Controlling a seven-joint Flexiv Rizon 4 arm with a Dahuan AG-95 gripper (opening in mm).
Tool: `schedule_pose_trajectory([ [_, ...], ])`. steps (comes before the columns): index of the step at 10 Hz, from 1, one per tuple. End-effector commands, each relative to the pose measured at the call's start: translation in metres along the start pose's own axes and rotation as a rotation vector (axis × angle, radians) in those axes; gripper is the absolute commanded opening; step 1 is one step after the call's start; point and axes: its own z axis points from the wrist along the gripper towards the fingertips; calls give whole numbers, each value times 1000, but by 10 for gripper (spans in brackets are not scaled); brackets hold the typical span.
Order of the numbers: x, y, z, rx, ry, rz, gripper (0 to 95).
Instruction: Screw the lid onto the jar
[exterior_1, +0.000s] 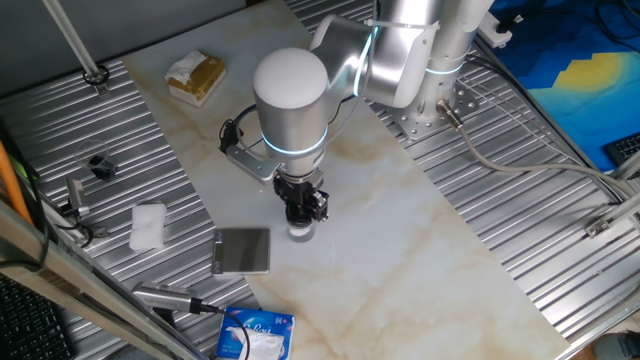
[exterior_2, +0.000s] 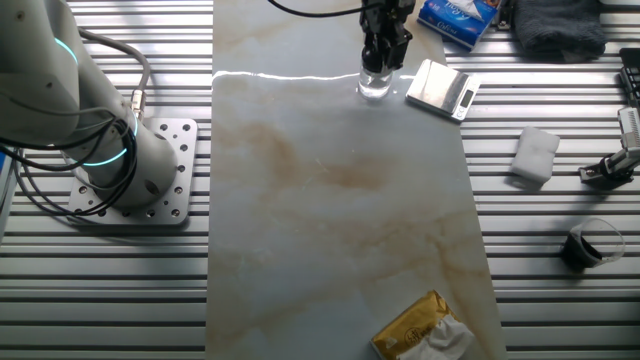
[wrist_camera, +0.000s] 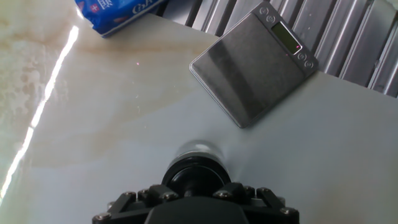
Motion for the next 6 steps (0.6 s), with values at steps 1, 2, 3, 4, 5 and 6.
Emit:
schedule_pose_trajectory([
  [1, 0, 0, 0, -4, 3, -32, 0],
  [2, 0, 0, 0, -3, 4, -47, 0],
  [3, 0, 0, 0, -3, 3, -55, 0],
  [4, -1, 1, 0, -3, 3, -63, 0],
  [5, -1, 1, -1, -4, 3, -64, 0],
  [6, -1, 1, -2, -3, 3, -69, 0],
])
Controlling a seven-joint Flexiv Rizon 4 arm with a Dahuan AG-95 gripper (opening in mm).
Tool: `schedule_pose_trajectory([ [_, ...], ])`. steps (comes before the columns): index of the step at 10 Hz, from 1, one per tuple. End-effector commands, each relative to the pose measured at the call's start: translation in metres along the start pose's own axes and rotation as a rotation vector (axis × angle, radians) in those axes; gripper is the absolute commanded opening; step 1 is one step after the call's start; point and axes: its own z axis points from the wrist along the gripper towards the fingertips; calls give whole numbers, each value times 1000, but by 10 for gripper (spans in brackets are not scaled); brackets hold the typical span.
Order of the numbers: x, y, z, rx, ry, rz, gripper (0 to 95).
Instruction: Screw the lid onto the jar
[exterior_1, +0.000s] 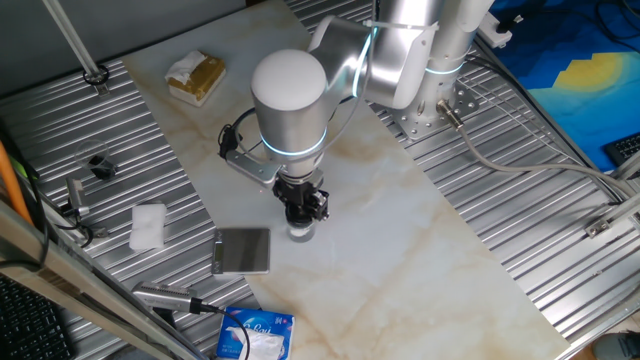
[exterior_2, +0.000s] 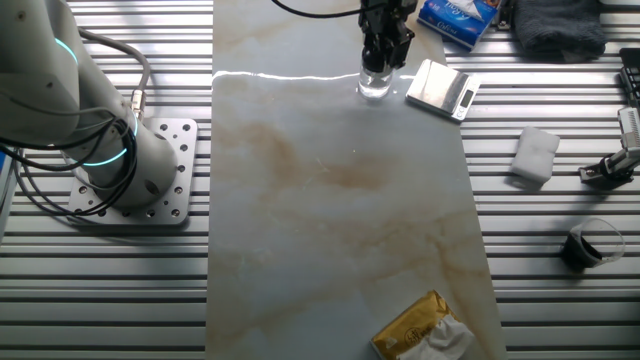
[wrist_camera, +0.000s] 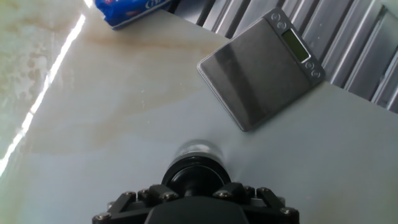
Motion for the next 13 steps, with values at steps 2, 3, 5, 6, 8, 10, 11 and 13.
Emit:
schedule_pose_trajectory([
  [2, 0, 1, -3, 0, 0, -13, 0],
  [3, 0, 1, -4, 1, 1, -26, 0],
  [5, 0, 1, -5, 6, 2, -61, 0],
  [6, 0, 1, -5, 14, 2, -98, 0],
  [8, 0, 1, -5, 24, 1, -136, 0],
  [10, 0, 1, -5, 31, 2, -148, 0],
  [11, 0, 1, -4, 31, 3, -149, 0],
  [13, -1, 1, -3, 31, 3, -150, 0],
])
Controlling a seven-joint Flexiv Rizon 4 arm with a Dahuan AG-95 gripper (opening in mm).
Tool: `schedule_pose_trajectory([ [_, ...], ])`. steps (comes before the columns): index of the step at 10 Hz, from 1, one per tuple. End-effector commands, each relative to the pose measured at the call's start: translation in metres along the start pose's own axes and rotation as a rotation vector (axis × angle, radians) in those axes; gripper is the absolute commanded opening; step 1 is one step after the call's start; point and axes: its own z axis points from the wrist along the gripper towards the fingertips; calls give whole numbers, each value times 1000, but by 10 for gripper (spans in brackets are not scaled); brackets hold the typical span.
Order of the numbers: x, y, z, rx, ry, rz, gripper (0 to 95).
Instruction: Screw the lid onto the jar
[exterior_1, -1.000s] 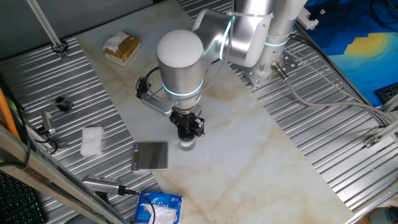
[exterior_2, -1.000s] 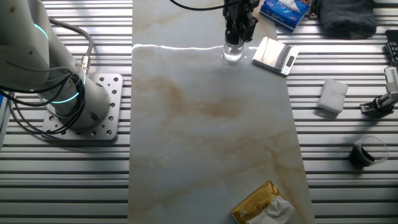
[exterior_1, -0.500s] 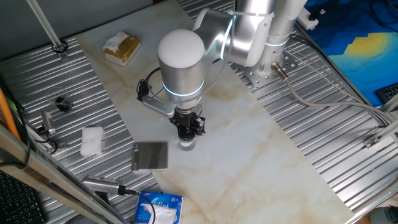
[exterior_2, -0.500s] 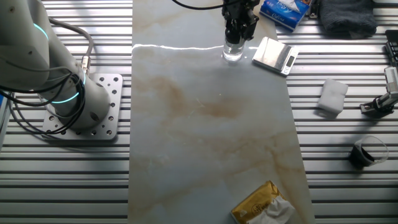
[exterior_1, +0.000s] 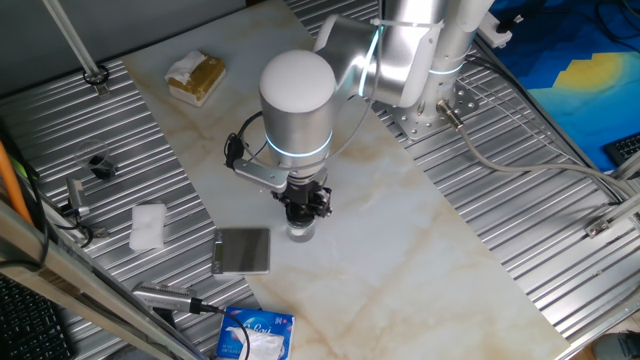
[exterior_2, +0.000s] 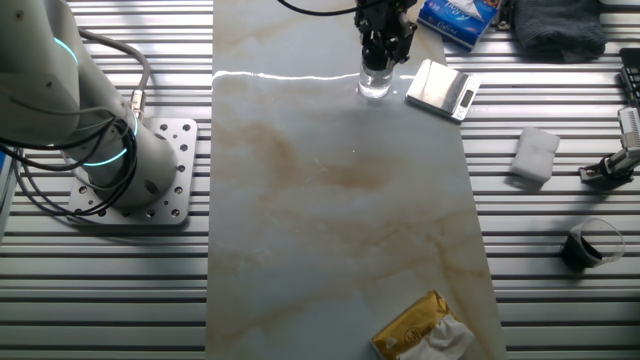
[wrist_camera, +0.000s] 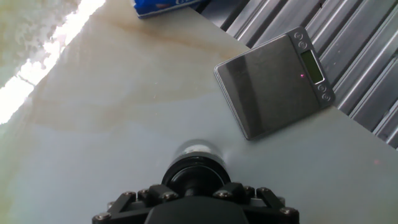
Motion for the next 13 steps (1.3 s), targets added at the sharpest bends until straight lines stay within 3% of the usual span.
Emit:
schedule_pose_trajectory([
  [1, -1, 0, 1, 1, 0, 0, 0],
  [13, -1, -2, 0, -2, 3, -43, 0],
])
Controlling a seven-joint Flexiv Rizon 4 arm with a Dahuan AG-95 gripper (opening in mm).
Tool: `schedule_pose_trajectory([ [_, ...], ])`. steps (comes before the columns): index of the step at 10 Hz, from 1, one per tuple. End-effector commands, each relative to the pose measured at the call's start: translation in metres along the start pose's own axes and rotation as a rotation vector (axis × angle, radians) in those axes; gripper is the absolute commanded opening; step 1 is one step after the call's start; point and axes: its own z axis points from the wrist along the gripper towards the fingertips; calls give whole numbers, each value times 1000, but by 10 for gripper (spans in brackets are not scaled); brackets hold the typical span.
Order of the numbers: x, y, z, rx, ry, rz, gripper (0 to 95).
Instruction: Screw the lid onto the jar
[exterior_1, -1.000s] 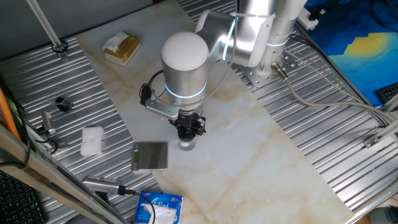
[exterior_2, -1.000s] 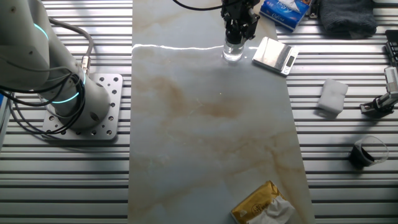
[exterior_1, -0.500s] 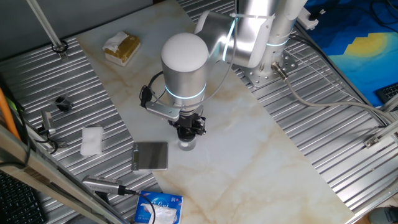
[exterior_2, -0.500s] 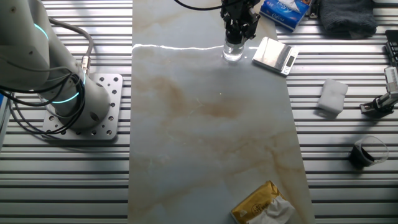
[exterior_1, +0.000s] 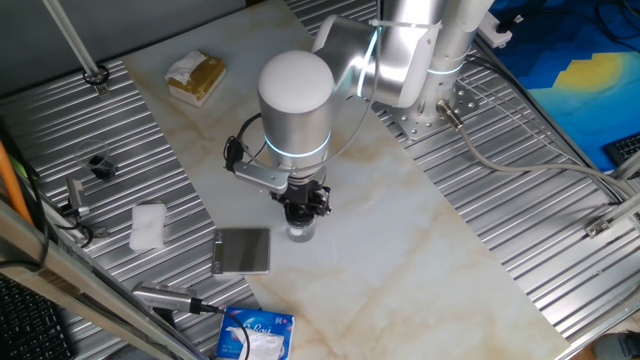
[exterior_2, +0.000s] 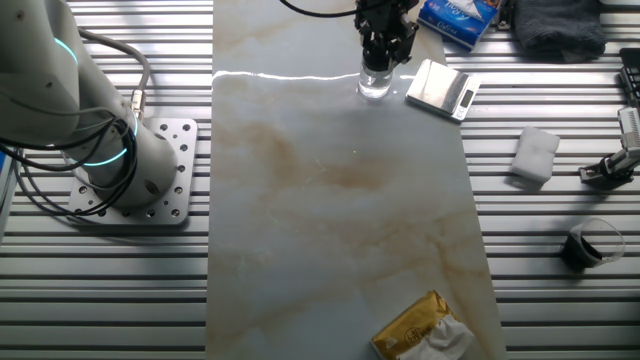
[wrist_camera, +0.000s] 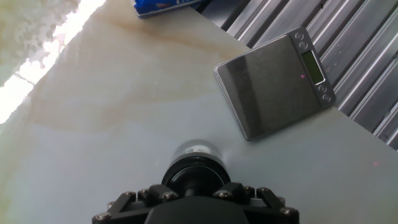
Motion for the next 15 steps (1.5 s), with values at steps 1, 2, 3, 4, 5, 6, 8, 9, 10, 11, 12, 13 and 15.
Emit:
schedule_pose_trajectory([
  [1, -1, 0, 1, -2, 2, 1, 0],
  [2, -1, 0, 2, -2, 1, 0, 0],
  [3, -1, 0, 4, -2, 1, -1, 0],
  [4, -1, 0, 4, -1, 1, -3, 0],
  [5, -1, 0, 4, -2, 1, -6, 0],
  [6, -1, 0, 5, -2, 0, -8, 0],
  [8, -1, 0, 6, -3, -2, -9, 0],
  [9, -1, 0, 7, -5, -2, -8, 0],
  [10, -1, 0, 8, -6, -1, -6, 0],
  [11, -1, 0, 7, -6, -1, -7, 0],
  [12, -1, 0, 7, -9, -4, -7, 0],
  [13, -1, 0, 7, -13, -7, -4, 0],
  [15, -1, -1, 7, -19, -8, 5, 0],
])
